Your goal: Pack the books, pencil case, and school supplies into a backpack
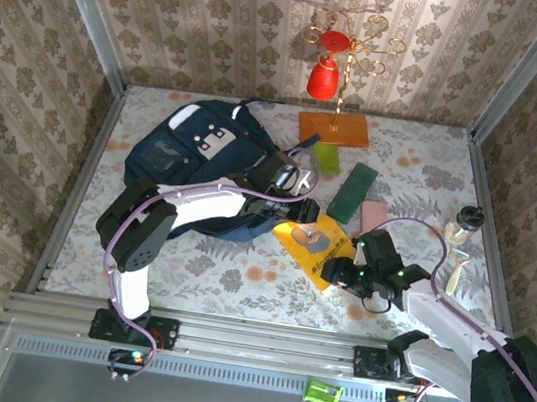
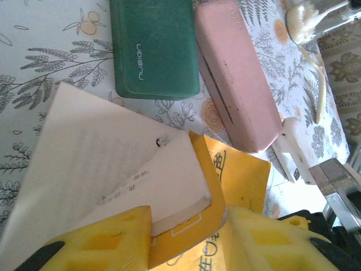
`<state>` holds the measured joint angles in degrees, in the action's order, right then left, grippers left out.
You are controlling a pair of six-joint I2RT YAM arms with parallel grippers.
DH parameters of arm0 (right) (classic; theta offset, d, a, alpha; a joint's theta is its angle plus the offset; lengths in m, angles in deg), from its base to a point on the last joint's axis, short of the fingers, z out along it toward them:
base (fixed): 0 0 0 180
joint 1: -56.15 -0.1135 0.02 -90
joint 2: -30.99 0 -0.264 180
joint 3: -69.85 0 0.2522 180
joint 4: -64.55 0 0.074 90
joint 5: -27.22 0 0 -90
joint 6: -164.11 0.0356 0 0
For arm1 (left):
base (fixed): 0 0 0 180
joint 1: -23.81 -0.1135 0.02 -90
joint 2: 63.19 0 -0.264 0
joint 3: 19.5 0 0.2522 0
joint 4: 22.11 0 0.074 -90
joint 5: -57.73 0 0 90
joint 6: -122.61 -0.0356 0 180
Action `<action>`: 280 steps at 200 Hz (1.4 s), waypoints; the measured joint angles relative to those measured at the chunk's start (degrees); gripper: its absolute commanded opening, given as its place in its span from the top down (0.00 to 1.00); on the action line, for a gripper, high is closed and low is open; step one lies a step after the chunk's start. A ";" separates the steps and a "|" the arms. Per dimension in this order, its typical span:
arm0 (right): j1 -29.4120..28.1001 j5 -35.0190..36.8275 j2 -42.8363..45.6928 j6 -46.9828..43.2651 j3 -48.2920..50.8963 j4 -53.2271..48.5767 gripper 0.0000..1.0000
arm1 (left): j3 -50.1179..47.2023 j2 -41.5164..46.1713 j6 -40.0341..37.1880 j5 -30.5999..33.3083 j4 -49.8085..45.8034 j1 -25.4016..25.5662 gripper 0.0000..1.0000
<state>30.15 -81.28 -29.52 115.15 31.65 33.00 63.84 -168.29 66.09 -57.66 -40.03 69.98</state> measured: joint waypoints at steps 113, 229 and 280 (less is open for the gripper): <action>-6.49 14.80 9.51 -3.37 -6.43 -8.81 0.15 | -4.24 5.03 -6.51 11.41 -2.03 -2.05 0.27; 1.75 16.24 -31.69 -20.76 -28.79 -6.27 0.06 | -25.81 12.48 16.83 14.10 10.03 7.10 0.29; 3.02 9.40 -35.52 -22.53 -29.64 -6.80 0.23 | -25.73 8.28 19.71 11.91 15.19 6.23 0.39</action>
<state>33.17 -71.88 -65.04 92.61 2.01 26.21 38.12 -160.01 85.80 -45.75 -24.84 76.21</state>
